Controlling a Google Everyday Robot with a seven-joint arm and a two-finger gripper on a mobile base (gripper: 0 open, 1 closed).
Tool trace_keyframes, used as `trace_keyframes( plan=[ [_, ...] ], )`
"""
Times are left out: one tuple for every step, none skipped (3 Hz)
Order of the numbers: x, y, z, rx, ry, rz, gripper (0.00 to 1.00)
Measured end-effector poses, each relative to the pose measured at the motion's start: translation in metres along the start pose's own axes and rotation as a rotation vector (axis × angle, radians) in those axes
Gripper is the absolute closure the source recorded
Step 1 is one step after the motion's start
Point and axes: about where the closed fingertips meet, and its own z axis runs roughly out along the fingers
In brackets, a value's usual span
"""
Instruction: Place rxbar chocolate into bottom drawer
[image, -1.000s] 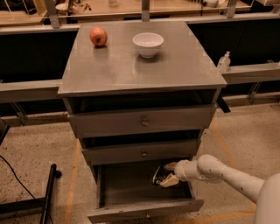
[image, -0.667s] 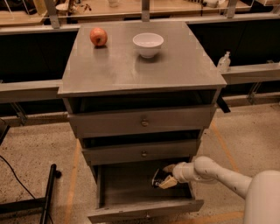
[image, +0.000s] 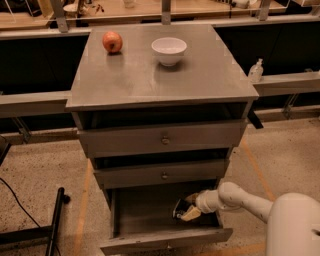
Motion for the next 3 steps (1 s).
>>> trace_keyframes(
  plan=[
    [0.004,0.004,0.001,-0.005,0.001,0.003,0.59],
    [0.006,0.006,-0.001,-0.004,-0.002,0.008,0.36],
    [0.004,-0.005,-0.024,0.059,-0.045,0.035,0.04]
  ],
)
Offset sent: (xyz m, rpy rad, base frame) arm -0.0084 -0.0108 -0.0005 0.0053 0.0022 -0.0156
